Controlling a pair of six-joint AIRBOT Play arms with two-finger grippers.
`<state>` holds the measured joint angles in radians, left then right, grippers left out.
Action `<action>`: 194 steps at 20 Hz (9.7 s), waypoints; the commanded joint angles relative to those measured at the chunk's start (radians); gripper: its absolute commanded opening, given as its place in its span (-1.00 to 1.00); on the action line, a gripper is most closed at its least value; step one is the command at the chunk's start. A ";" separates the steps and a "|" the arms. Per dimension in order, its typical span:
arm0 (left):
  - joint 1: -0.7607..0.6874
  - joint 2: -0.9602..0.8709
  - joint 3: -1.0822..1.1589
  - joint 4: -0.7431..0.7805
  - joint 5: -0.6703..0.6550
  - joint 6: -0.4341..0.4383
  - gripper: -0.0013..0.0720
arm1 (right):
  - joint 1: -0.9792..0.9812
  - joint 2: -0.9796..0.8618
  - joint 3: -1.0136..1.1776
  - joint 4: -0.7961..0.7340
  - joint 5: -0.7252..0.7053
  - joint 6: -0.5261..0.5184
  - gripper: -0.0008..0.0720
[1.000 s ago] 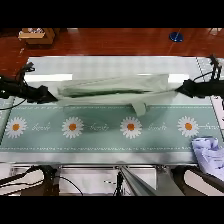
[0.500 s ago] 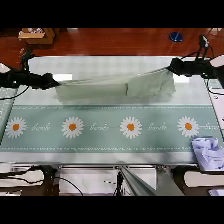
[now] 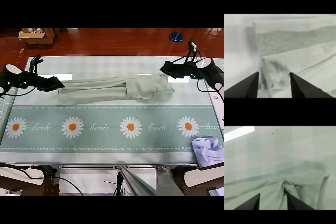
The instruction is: Fold the shirts.
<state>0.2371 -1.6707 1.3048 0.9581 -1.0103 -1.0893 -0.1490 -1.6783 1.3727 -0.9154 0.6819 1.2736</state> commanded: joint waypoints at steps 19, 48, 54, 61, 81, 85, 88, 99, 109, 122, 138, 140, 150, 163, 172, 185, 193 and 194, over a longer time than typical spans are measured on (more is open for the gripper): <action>-0.057 0.023 0.193 0.146 -0.177 -0.101 0.34 | -0.109 -0.191 0.003 0.203 0.314 -0.047 0.57; -0.876 -0.128 0.193 -0.373 0.121 -0.315 -0.86 | -0.109 0.509 0.003 -0.194 0.702 0.082 -0.93; -0.951 -0.242 0.194 -0.505 0.191 -0.314 -0.86 | -0.109 0.602 0.003 -0.195 0.767 0.131 -0.93; -1.026 -0.301 0.198 -0.727 0.317 -0.246 -0.87 | -0.109 0.635 0.003 -0.198 0.800 0.160 -0.93; 0.126 0.370 0.198 -0.159 -0.376 -0.161 -0.87 | 0.686 0.094 0.003 -0.188 -0.066 0.428 -0.93; 0.167 0.388 0.197 -0.157 -0.379 -0.164 -0.87 | 0.758 -0.019 0.003 -0.002 -0.166 0.434 -0.29; 0.152 0.386 0.186 -0.149 -0.378 -0.163 -0.87 | 0.729 0.008 0.003 -0.011 -0.110 0.367 0.35; 0.147 0.383 0.166 0.006 -0.376 -0.161 0.18 | 0.085 0.305 -0.145 -0.382 0.661 0.286 0.38; 0.137 0.383 0.166 0.015 -0.390 -0.164 0.18 | 0.141 0.230 -0.490 0.206 0.212 0.122 0.66; 0.128 0.383 0.166 0.015 -0.404 -0.164 0.18 | 0.117 0.358 -0.395 0.261 0.372 0.037 -0.93; 0.130 0.270 0.166 0.015 -0.220 -0.125 0.18 | -0.727 0.994 -0.335 -0.990 1.146 0.332 -0.93; 0.130 0.240 0.166 0.015 -0.219 -0.122 0.18 | -0.822 0.995 -0.365 -1.109 1.170 0.340 -0.93; 0.140 0.211 0.206 0.015 -0.220 -0.051 0.18 | -1.347 0.998 -0.602 -1.197 1.040 0.271 -0.92; 0.129 0.210 0.216 0.015 -0.197 -0.048 0.84 | -0.774 0.544 -0.319 -0.966 0.676 0.185 0.21; -0.211 0.195 0.216 0.540 -0.267 -0.277 0.93 | 0.040 0.143 0.232 -0.552 0.601 0.191 0.37; -0.373 0.185 0.215 0.535 -0.202 -0.277 0.87 | 0.213 0.132 0.232 -0.560 0.592 0.155 0.37; -0.373 0.183 0.215 0.535 -0.202 -0.277 0.87 | 0.213 0.132 0.232 -0.560 0.593 0.155 0.37; -0.373 0.183 0.215 0.535 -0.202 -0.277 0.87 | 0.213 0.132 0.232 -0.560 0.593 0.155 0.37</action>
<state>-0.1360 -1.4864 1.5200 1.4925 -1.2121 -1.3663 0.0639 -1.5455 1.6043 -1.4761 1.2743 1.4284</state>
